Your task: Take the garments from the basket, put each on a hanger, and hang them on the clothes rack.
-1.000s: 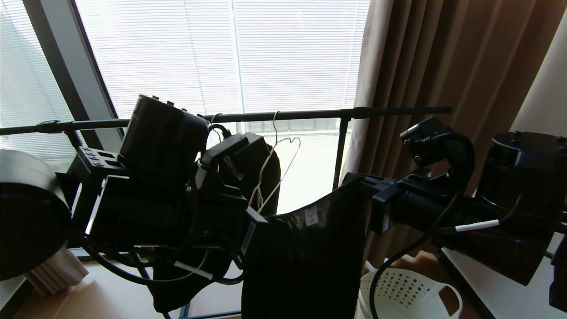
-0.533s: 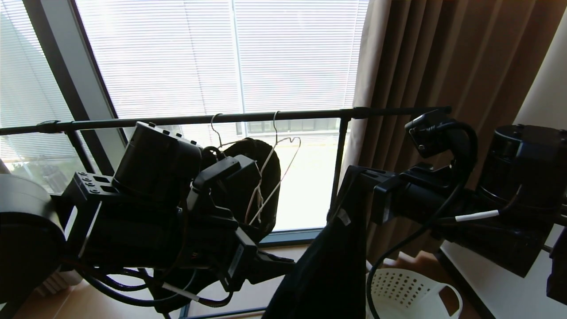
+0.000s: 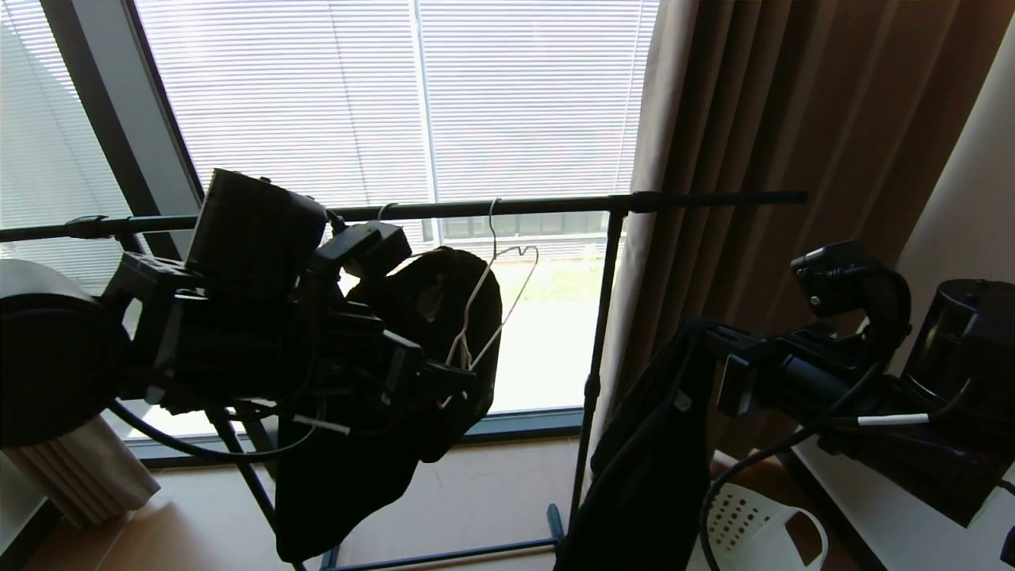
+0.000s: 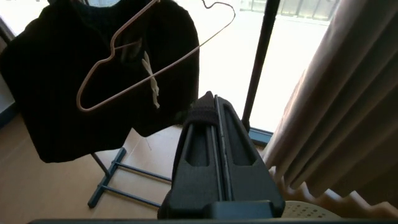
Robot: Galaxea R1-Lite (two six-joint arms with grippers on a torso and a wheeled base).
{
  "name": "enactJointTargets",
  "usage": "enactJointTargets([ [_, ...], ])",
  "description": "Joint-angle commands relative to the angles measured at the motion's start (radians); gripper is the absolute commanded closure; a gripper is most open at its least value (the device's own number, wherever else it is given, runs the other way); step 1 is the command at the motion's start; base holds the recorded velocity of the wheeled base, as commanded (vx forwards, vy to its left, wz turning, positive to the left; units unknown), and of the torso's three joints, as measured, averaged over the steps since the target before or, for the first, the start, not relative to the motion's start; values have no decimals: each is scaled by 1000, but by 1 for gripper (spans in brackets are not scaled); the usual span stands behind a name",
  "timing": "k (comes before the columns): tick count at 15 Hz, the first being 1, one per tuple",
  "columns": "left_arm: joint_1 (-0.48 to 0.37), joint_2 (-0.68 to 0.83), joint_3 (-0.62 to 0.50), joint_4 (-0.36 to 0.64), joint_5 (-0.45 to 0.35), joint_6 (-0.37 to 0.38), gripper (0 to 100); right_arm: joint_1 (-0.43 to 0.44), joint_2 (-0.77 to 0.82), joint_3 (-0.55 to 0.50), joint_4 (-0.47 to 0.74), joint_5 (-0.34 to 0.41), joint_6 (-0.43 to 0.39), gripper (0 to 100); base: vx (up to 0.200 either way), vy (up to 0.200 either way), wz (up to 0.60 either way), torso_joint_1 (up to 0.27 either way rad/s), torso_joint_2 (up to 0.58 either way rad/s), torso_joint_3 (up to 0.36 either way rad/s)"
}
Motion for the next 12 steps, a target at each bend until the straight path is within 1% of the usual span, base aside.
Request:
enactJointTargets([
  [1,13,164,-126,-2,72,-7,0,-16,12,60,-41,1,-4,100,0,0,0,0,0,0],
  [3,11,262,-218,-5,83,-13,0,-16,13,56,-44,1,-5,100,0,0,0,0,0,0],
  [6,24,370,-316,-11,95,-23,0,-16,10,51,-44,1,-8,100,0,0,0,0,0,0],
  [10,64,463,-405,-31,101,-23,0,-16,13,50,-46,1,-10,100,0,0,0,0,0,0],
  [12,68,471,-413,-39,98,-22,0,-16,18,48,-46,1,-8,100,0,0,0,0,0,0],
])
